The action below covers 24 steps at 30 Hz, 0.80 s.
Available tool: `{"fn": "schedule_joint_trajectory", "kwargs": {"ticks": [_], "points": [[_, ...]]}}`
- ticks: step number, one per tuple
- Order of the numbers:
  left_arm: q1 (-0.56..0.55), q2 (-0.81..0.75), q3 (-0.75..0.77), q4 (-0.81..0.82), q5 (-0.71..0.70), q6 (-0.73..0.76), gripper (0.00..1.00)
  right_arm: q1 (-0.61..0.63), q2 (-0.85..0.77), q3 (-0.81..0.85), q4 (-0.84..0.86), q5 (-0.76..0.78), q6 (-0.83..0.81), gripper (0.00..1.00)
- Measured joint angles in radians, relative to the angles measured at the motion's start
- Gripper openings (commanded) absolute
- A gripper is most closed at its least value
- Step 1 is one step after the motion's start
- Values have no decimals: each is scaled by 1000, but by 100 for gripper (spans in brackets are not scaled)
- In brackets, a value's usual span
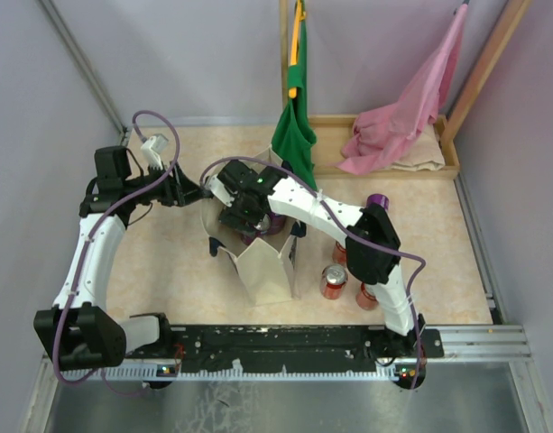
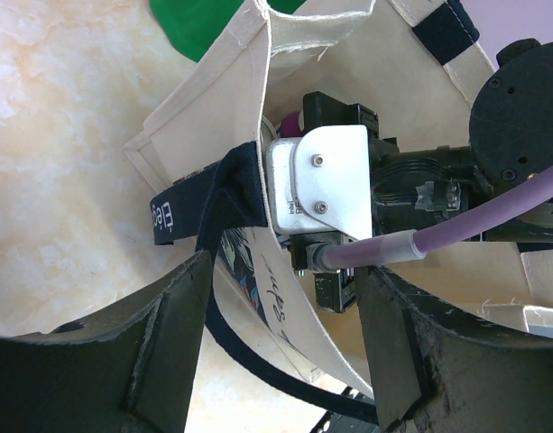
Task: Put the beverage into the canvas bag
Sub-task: Place the drink in the canvas bag.
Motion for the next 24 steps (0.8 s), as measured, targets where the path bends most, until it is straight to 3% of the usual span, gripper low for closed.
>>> {"fn": "schedule_joint_trajectory", "kwargs": {"ticks": [24], "points": [[0, 0, -18, 5, 26, 0, 70, 16, -6, 2, -18, 11, 19, 83]]}}
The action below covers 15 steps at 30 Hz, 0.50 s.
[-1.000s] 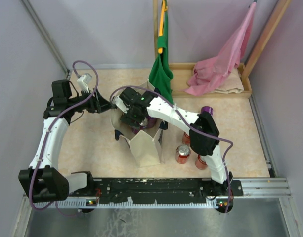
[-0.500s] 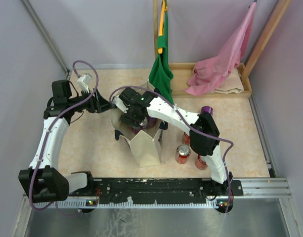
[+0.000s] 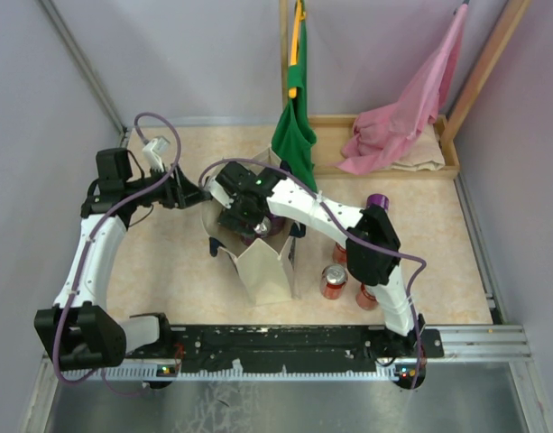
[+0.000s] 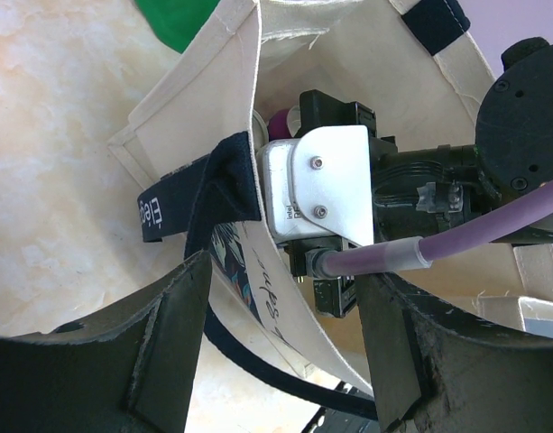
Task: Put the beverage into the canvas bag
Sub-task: Place the drink in the canvas bag.
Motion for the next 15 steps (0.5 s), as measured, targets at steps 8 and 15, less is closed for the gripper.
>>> {"fn": "schedule_joint_trajectory", "kwargs": {"ticks": [8, 15], "points": [[0, 0, -9, 13, 8, -1, 70, 2, -6, 0, -13, -2, 10, 83], [-1, 0, -10, 34, 24, -4, 70, 2, -12, 20, -27, -2, 24, 83]]}}
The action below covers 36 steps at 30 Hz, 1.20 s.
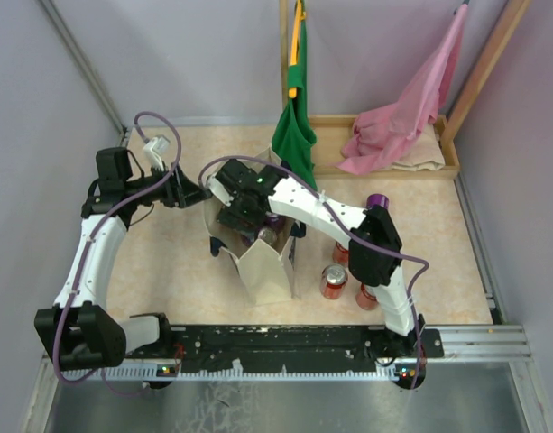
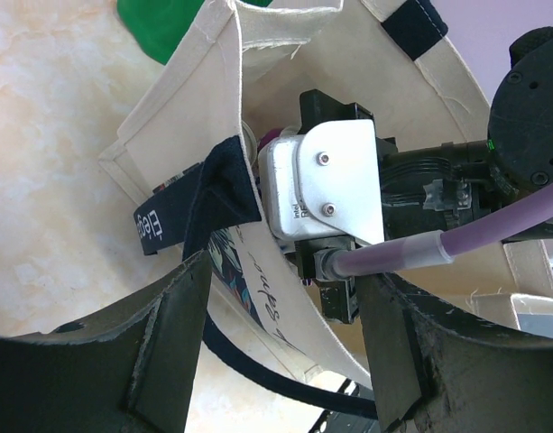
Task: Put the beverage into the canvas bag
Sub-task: Place the drink in the canvas bag, then pick up the drink from the canvas bag.
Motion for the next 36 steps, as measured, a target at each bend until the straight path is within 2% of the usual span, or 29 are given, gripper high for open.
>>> {"fn": "schedule_joint_trajectory", "kwargs": {"ticks": [12, 18, 22, 26, 31, 36], "points": [[0, 24, 0, 30, 29, -13, 70, 0, -1, 22, -7, 34, 6, 83], [0, 40, 6, 40, 43, -19, 70, 0, -1, 33, -8, 72, 6, 87], [-1, 48, 25, 48, 46, -20, 70, 0, -1, 48, -7, 104, 18, 85], [-2, 58, 50, 50, 46, -19, 70, 5, -4, 60, -14, 113, 83, 76], [-13, 64, 66, 51, 70, -19, 70, 11, -30, 50, -57, 59, 217, 72], [-33, 69, 69, 46, 107, -19, 70, 15, -94, -48, -39, -33, 360, 71]]}}
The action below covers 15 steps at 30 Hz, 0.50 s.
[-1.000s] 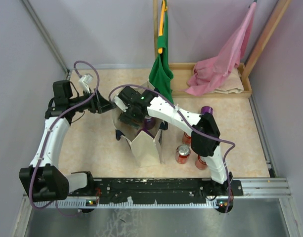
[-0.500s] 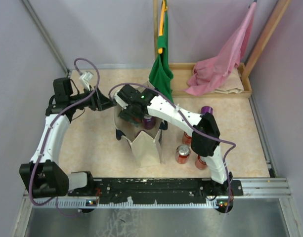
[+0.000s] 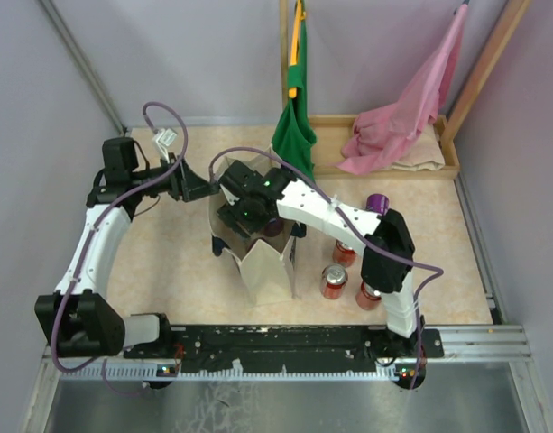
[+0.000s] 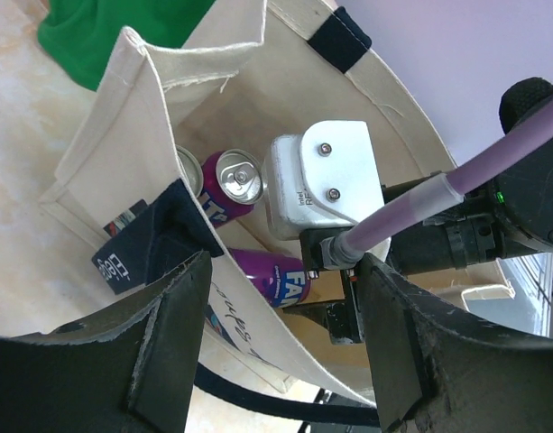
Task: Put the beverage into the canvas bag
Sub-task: Pick up the drink from the canvas bag.
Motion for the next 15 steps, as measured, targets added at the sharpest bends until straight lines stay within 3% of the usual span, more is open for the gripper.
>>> {"fn": "schedule_joint_trajectory", "kwargs": {"ticks": [9, 15], "points": [[-8, 1, 0, -13, -3, 10, 70, 1, -13, -39, 10, -42, 90, 77], [19, -10, -3, -36, -101, 58, 70, -18, -13, -113, 22, 20, 100, 79]]}}
